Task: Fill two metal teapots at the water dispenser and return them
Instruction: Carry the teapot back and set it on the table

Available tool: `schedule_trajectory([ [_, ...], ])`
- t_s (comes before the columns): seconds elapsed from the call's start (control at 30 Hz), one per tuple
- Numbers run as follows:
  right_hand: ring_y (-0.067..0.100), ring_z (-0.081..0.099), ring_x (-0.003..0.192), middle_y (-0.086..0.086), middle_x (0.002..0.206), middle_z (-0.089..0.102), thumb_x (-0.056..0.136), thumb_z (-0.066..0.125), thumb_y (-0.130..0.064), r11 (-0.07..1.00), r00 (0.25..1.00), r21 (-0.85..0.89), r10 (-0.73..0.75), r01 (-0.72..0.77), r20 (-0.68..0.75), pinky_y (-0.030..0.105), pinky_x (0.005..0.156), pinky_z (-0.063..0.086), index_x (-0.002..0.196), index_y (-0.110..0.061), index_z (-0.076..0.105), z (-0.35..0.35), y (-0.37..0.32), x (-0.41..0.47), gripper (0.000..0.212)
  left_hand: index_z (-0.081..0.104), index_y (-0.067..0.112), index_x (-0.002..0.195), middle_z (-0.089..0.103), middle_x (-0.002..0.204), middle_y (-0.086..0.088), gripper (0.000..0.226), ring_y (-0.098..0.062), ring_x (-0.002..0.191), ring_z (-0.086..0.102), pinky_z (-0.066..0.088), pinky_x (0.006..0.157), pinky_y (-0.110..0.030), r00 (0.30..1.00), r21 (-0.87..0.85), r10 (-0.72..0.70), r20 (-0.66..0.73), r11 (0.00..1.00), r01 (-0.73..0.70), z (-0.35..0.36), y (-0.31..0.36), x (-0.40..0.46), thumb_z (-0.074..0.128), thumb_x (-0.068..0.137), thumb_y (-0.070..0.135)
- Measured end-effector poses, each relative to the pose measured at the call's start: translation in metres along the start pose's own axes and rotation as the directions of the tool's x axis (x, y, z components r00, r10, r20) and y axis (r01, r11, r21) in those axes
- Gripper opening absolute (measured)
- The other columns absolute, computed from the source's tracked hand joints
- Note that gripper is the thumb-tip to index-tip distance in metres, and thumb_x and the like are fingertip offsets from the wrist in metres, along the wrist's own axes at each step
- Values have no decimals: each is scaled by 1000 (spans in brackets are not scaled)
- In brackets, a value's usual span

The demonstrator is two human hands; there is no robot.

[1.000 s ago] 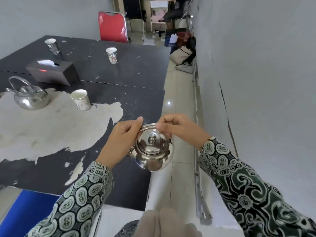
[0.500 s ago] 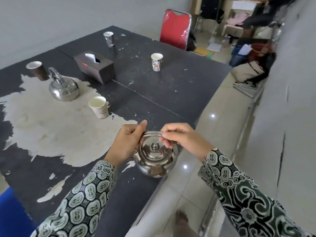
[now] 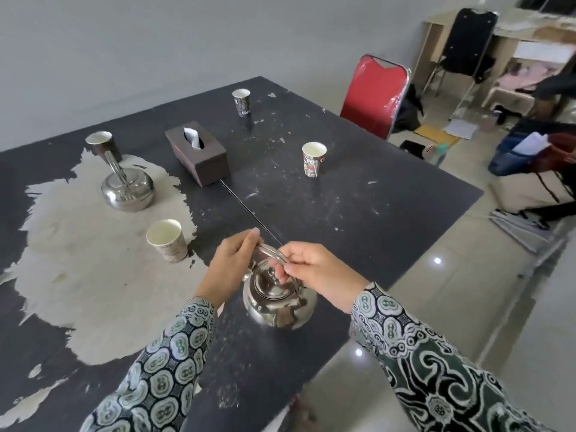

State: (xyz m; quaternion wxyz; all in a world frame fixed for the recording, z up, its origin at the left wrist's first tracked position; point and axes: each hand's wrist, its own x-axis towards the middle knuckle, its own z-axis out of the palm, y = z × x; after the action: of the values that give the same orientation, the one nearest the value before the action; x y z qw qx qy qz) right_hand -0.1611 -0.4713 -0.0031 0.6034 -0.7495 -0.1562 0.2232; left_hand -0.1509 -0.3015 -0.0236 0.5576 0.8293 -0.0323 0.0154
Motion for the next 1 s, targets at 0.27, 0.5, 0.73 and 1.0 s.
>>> schedule_trajectory([
  [0.27, 0, 55, 66, -6, 70, 59, 88, 44, 4, 999, 991, -10, -37, 36, -126, 13, 73, 47, 92, -1, 61, -58, 13, 80, 19, 31, 22, 138, 30, 141, 6, 47, -5, 133, 23, 20, 110, -26, 986, 103, -41, -159, 993, 58, 39, -28, 58, 45, 93, 24],
  [0.5, 1, 52, 63, -5, 67, 55, 86, 44, 6, 997, 975, -5, -73, 73, -209, 15, 66, 46, 87, -9, 61, -96, 26, 169, 23, 1, 32, 141, -13, 152, 4, 72, -15, 139, -19, -2, 114, -33, 998, 407, 57, -18, 912, -45, 85, -50, 115, 49, 89, 19],
  [0.73, 9, 54, 66, -2, 66, 57, 85, 45, 2, 999, 978, -25, -37, 32, -207, 22, 68, 48, 78, -8, 59, -139, 32, 271, 19, -9, 21, 145, -21, 150, 9, 76, -24, 140, -18, 10, 116, -42, 971, 657, -237, 16, 735, 168, 89, -55, 213, 44, 91, 28],
  [1.0, 25, 59, 75, 21, 82, 66, 78, 44, 7, 1000, 961, -12, -30, 28, -275, 44, 77, 51, 78, 2, 59, -156, 44, 366, 16, -12, 26, 144, -19, 153, 9, 76, -18, 142, -7, 16, 115, -47, 907, 760, -421, 28, 598, 254, 71, -78, 311, 43, 91, 26],
])
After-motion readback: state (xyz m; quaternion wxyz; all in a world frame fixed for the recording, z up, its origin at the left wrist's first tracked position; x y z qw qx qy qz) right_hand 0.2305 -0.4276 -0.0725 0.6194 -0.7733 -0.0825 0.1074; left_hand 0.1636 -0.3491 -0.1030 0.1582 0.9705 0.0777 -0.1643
